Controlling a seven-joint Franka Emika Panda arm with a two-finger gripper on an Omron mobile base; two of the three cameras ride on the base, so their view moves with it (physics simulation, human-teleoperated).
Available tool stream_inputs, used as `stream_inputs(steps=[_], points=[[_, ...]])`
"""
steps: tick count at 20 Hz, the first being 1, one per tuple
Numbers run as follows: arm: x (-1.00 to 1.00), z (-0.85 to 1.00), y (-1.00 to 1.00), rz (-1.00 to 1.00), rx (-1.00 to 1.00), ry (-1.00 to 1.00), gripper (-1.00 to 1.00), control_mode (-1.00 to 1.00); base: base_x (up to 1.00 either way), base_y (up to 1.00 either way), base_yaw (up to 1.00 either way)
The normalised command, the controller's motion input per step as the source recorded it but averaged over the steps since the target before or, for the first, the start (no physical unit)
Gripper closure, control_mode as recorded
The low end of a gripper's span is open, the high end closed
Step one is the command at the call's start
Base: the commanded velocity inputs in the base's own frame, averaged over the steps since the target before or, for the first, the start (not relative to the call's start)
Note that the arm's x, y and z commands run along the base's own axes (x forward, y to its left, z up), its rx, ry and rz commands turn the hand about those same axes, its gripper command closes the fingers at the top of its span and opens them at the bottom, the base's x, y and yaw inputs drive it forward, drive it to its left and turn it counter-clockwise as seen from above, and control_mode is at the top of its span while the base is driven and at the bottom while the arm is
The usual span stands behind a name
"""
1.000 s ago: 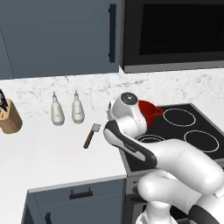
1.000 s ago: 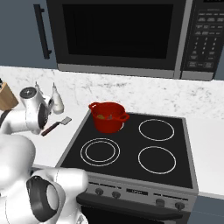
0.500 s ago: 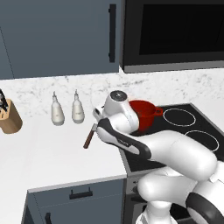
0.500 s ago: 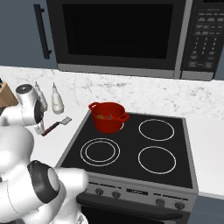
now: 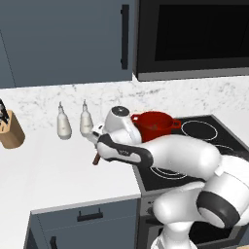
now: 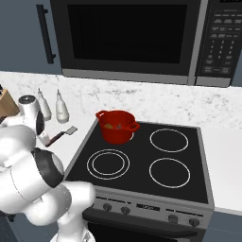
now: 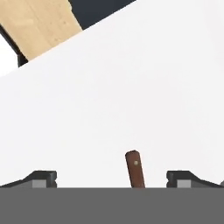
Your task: Put the potato and avocado in the pot. Retrieve the spatula and lightly stir the vegetables in the pot.
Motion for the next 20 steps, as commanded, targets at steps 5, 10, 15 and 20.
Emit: stream_inputs(steps=[5, 10, 15, 20], points=[[0.45, -0.35, 0.15, 0.07, -0.13, 0.01, -1.00, -1.00, 0.00, 0.00, 0.00], [0.46, -0.28, 0.11, 0.00, -0.13, 0.06, -1.00, -1.00, 0.00, 0.00, 0.00], [0.36, -0.27, 0.11, 0.02, -0.08, 0.05, -1.00, -1.00, 0.00, 0.00, 0.00], [0.28, -0.36, 0.09, 0.03, -0.05, 0.06, -1.00, -1.00, 0.00, 0.00, 0.00]])
